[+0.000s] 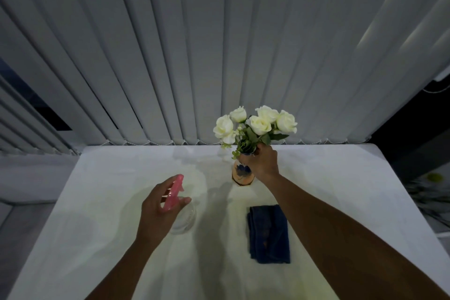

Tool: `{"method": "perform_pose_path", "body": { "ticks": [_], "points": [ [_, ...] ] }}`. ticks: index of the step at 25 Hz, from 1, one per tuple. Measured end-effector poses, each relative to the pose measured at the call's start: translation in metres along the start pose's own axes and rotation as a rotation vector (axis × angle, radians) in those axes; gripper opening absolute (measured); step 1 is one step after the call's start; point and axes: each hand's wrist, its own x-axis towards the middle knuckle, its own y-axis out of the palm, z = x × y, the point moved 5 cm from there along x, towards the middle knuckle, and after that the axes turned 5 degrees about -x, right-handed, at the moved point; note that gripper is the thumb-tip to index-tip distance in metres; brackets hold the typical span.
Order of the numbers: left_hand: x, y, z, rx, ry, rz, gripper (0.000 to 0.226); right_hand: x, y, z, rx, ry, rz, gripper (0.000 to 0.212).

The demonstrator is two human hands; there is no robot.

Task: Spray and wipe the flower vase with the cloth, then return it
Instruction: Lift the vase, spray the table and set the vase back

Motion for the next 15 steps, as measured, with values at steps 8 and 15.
{"method": "perform_pose_path", "body": {
  "ticks": [8,15],
  "points": [
    [0.01,0.023,-0.075,0.486,0.568,-0.193,0.027,-0.006,-0.024,-0.074,-0.219,0.191,0.367,0.093],
    [0.057,0.158,-0.044,0.446,-0.133,0.464,0.059,-0.05,-0.009,-0.178,-0.308,0.545,0.398,0.043]
  ]
}}
